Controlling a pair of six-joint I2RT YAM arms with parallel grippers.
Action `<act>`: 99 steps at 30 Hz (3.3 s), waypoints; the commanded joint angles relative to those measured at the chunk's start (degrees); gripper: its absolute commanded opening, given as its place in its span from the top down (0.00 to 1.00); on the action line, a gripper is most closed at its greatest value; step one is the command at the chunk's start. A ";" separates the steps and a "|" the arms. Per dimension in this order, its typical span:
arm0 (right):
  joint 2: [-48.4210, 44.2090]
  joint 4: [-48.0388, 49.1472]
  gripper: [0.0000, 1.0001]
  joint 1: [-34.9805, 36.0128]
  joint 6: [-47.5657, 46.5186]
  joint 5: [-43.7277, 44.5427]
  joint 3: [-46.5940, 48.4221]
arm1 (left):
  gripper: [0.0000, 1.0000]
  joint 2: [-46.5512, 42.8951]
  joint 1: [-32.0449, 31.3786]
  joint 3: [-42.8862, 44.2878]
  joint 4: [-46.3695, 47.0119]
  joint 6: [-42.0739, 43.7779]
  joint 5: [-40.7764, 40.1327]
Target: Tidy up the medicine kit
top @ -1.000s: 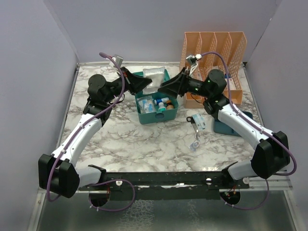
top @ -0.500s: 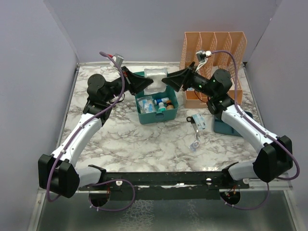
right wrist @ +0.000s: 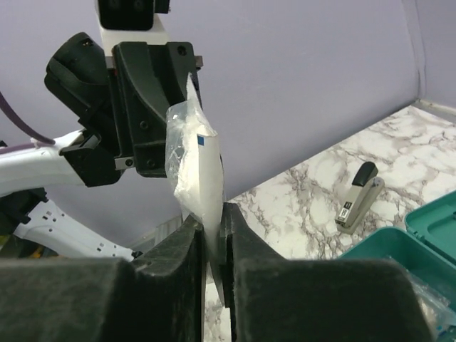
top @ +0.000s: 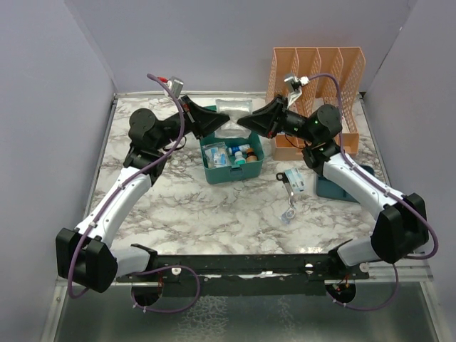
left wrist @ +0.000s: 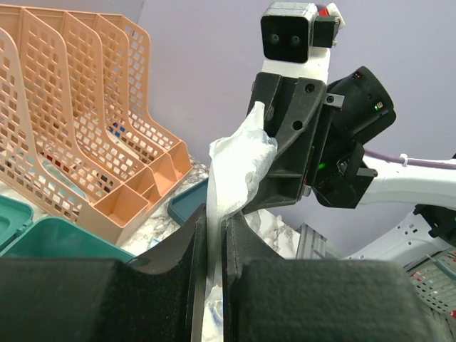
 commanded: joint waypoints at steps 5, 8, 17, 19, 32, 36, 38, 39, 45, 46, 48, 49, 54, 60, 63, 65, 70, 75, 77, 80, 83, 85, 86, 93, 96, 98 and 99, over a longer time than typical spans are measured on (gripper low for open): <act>-3.31 -5.97 0.99 0.06 -1.31 5.99 -1.90 | 0.58 -0.63 0.04 -2.26 -0.57 -0.34 -4.95; -3.63 -12.27 0.99 0.02 -2.71 9.60 -2.30 | 0.45 -1.06 0.14 -2.40 -10.00 2.87 -12.33; 0.74 -28.92 0.99 0.06 -9.69 17.12 0.69 | 0.28 1.67 2.87 1.18 -39.33 6.20 -40.15; 2.85 -32.17 0.99 0.04 -10.81 17.57 2.67 | 0.27 1.68 3.22 0.16 -38.98 5.90 -40.30; 19.55 -48.80 0.99 2.21 -6.42 16.13 17.49 | 0.23 2.79 4.46 -3.42 -39.58 7.21 -41.62; 24.97 -51.55 0.99 3.86 -5.04 15.17 21.46 | 0.23 3.24 4.46 -3.67 -38.75 7.52 -41.26; 26.66 -52.21 0.99 4.50 -4.57 14.83 22.39 | 0.23 3.41 4.44 -3.66 -38.61 7.69 -41.24; 27.25 -52.41 0.99 4.74 -4.46 14.70 22.63 | 0.23 3.43 4.44 -3.64 -38.59 7.79 -41.24; 30.74 -53.68 0.99 6.44 -5.32 13.78 24.38 | 0.23 3.30 4.48 -3.56 -38.77 8.34 -41.12; 31.23 -53.88 0.99 6.60 -5.28 13.61 24.77 | 0.23 3.19 4.44 -3.56 -38.87 8.33 -41.08; 32.18 -54.19 0.99 6.82 -5.12 13.97 25.78 | 0.23 3.05 4.45 -3.64 -39.13 8.30 -41.09; 32.52 -54.12 0.99 6.91 -4.95 14.12 26.09 | 0.23 2.84 4.44 -3.77 -39.13 8.19 -41.08; 35.03 -54.52 0.99 7.78 -3.49 14.96 28.90 | 0.23 2.12 4.44 -4.64 -39.04 7.86 -41.05; 36.37 -56.75 0.84 9.09 -2.49 18.41 30.21 | 0.23 1.95 4.46 -5.07 -38.64 7.41 -40.52; 36.60 -57.37 0.72 9.20 -2.26 19.76 30.72 | 0.23 1.94 4.48 -5.02 -38.54 7.50 -40.57; 36.43 -57.64 0.69 9.20 -2.24 20.55 30.87 | 0.23 1.97 4.44 -5.06 -38.38 7.45 -40.54; 34.97 -59.82 0.51 9.20 -3.19 25.13 31.77 | 0.23 1.87 4.44 -5.10 -38.34 7.45 -40.51; 32.43 -62.17 0.45 9.20 -5.05 32.60 31.27 | 0.23 1.77 4.50 -5.72 -38.30 7.37 -40.55; 31.58 -62.33 0.45 9.18 -6.89 33.79 30.87 | 0.23 1.85 4.44 -5.70 -38.34 7.28 -40.42; 30.82 -63.61 0.45 9.20 -9.26 34.83 31.38 | 0.23 1.94 4.43 -5.51 -38.11 7.32 -40.34; 30.14 -64.39 0.45 9.20 -10.53 36.10 31.41 | 0.23 2.03 4.44 -5.58 -37.81 7.35 -39.92; 29.78 -64.86 0.45 9.20 -10.86 37.07 31.42 | 0.23 2.03 4.48 -5.67 -37.36 7.36 -39.12; 29.61 -65.07 0.46 9.20 -10.94 37.76 31.42 | 0.23 2.03 4.44 -5.83 -37.04 7.30 -38.74; 24.93 -67.57 0.49 9.20 -9.51 44.66 31.78 | 0.24 2.12 4.43 -3.02 -36.50 10.87 -34.23; 20.91 -71.60 0.49 9.20 -8.42 50.06 31.42 | 0.24 0.99 4.43 -1.26 -37.30 15.81 -32.68; 17.49 -73.81 0.49 9.20 -8.31 53.76 30.12 | 0.24 -0.33 4.43 -0.51 -38.62 18.12 -31.93; 15.53 -74.96 0.49 9.18 -8.31 55.47 29.39 | 0.24 -0.92 4.48 0.17 -40.41 18.85 -31.85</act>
